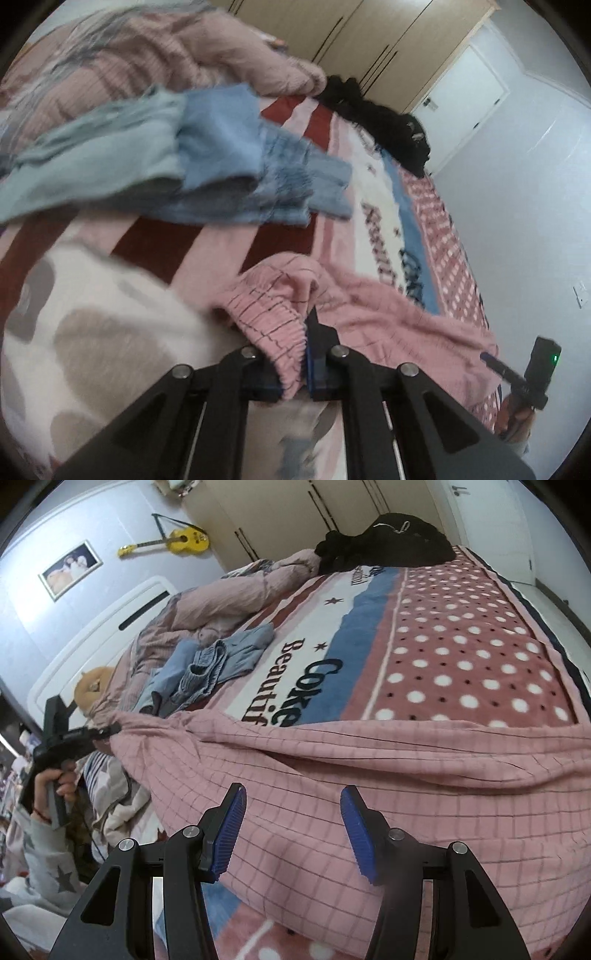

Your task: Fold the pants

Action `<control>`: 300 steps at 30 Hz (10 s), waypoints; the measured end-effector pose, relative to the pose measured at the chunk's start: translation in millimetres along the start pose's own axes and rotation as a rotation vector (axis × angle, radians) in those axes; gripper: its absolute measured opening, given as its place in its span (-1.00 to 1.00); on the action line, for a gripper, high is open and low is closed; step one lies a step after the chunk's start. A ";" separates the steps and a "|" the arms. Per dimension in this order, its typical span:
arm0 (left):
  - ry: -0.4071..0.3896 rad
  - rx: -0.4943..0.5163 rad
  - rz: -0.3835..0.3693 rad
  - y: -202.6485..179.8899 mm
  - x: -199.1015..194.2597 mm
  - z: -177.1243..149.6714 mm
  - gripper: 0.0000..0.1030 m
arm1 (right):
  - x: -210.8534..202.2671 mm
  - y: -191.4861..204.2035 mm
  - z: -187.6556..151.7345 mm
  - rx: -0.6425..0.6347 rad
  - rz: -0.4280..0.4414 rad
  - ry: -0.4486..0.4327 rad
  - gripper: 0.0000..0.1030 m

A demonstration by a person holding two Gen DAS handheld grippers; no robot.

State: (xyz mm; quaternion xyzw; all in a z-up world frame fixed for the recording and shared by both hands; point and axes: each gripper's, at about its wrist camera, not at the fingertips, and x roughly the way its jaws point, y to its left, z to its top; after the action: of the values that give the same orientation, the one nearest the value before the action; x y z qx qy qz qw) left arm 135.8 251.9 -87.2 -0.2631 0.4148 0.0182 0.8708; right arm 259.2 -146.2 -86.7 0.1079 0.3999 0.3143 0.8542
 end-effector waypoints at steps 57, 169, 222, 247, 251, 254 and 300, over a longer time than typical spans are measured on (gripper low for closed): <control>0.105 -0.244 -0.112 -34.1 34.4 -6.3 0.43 | 2.8 0.2 -28.8 0.060 0.112 -0.003 -0.04; 0.226 0.364 -0.215 -140.7 63.8 -115.3 0.26 | -10.8 -0.2 1.1 0.061 -0.128 -0.054 0.02; 0.047 0.582 0.172 -144.9 63.5 -130.2 0.41 | -31.6 -3.4 -33.8 0.223 0.004 -0.080 -0.79; 0.006 0.567 0.185 -131.4 51.6 -139.0 -0.86 | -21.7 -32.8 -75.8 0.358 0.034 -0.047 -0.81; 0.025 0.561 0.176 -127.8 45.3 -143.9 -0.86 | -26.6 -38.3 -83.8 0.381 0.044 -0.067 -0.81; 0.063 0.553 0.165 -125.0 44.4 -146.6 -0.86 | -19.4 -35.4 -80.8 0.352 0.013 -0.031 -0.74; -0.170 0.249 -0.044 -125.5 -21.7 -74.6 0.49 | -65.2 55.3 34.8 -0.024 0.056 -0.346 -0.90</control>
State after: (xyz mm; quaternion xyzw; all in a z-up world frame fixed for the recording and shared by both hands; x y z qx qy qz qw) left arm 99.8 112.6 -54.3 -0.1597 0.3326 -0.0301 0.9290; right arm 228.9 -141.4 0.4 0.1613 0.2401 0.3195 0.9024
